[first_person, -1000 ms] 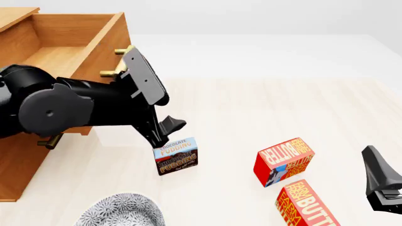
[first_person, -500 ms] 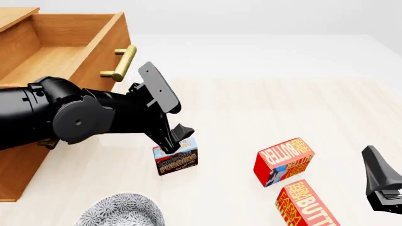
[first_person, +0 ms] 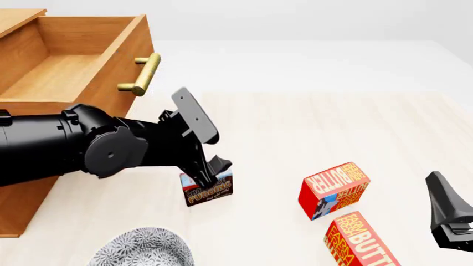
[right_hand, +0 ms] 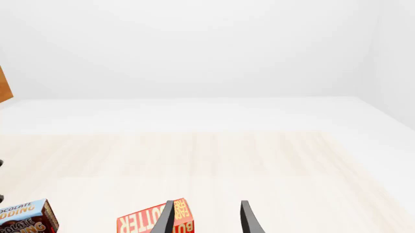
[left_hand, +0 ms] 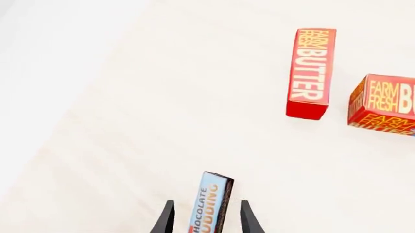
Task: Put the chocolate pudding in the top drawer of the cabinet and close it.
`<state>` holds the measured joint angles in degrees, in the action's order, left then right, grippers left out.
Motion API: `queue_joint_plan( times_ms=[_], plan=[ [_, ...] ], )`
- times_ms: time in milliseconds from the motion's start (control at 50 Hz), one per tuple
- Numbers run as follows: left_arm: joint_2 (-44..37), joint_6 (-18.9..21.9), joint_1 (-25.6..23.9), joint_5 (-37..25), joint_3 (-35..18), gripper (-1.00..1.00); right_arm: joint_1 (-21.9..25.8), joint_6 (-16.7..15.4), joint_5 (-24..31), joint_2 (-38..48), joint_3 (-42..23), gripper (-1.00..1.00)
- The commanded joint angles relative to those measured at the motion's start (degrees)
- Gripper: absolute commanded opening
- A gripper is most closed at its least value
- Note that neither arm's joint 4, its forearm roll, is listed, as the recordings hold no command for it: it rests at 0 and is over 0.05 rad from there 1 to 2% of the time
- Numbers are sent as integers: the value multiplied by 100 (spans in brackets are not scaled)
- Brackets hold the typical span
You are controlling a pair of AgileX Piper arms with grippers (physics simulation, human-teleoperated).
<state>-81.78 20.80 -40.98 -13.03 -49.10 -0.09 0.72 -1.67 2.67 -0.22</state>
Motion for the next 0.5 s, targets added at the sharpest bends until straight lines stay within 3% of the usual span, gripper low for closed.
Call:
queue_joint_plan(
  times_ms=[20,500],
  plan=[
    [-198,-109,170,207,273,100,2,-13,40,-58,4,100],
    [-651,-323,120,510,352,100,2,-13,40,-58,4,100]
  ],
)
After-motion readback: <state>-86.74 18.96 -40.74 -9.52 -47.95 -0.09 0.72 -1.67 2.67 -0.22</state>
